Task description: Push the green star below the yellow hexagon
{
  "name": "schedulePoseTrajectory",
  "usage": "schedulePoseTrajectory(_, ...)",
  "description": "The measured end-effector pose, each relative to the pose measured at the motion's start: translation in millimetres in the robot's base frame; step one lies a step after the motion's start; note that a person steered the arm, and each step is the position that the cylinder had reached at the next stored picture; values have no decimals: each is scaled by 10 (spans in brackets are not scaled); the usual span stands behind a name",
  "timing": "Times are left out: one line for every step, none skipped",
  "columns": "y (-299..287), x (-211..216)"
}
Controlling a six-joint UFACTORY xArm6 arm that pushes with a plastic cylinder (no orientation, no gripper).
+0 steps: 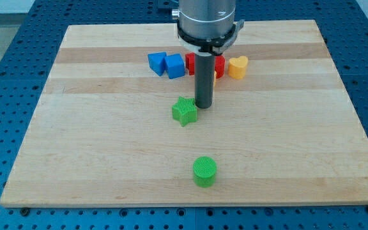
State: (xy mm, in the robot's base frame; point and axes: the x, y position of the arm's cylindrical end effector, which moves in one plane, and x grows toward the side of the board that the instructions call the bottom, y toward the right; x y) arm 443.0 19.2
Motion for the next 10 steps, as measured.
schedulePoseTrajectory(84, 215)
schedulePoseTrajectory(268, 504)
schedulePoseTrajectory(32, 550)
schedulePoseTrajectory(-385, 550)
schedulePoseTrajectory(-728, 550)
schedulePoseTrajectory(-864, 519)
schedulePoseTrajectory(-756, 262)
schedulePoseTrajectory(-699, 233)
schedulePoseTrajectory(-697, 233)
schedulePoseTrajectory(-436, 89)
